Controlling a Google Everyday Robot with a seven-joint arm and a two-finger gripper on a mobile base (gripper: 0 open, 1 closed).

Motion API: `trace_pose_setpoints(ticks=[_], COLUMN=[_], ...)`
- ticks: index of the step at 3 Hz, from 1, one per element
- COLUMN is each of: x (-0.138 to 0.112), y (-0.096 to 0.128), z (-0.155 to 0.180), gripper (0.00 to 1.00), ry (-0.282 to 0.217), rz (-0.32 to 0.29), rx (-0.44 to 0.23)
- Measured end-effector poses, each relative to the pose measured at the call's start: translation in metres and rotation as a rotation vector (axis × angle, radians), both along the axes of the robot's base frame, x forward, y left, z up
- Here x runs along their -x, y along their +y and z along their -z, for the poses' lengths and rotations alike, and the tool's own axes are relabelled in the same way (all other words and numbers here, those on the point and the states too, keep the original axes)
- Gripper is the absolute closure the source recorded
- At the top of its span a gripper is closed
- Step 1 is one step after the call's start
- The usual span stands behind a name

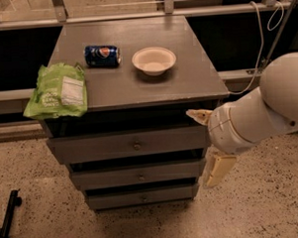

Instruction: Open top drawer

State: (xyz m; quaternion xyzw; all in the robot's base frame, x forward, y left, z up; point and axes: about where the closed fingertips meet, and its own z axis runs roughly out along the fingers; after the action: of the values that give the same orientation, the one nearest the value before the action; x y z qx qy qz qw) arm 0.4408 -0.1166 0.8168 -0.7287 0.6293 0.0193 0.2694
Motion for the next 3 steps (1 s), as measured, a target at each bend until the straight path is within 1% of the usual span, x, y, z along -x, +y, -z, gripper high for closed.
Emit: trace_pose_setpoints(ticks=[1, 2, 3], x=[-0.0039, -0.0101, -0.0102], y=[0.0094, 0.0112, 0.0111], z=[0.0377, 0.0416, 0.0416], gripper=[0.00, 0.00, 0.00], ry=[0.007, -0.049, -0.049], rz=[-0.057, -0.129, -0.129], rx=[-0.032, -0.014, -0.013])
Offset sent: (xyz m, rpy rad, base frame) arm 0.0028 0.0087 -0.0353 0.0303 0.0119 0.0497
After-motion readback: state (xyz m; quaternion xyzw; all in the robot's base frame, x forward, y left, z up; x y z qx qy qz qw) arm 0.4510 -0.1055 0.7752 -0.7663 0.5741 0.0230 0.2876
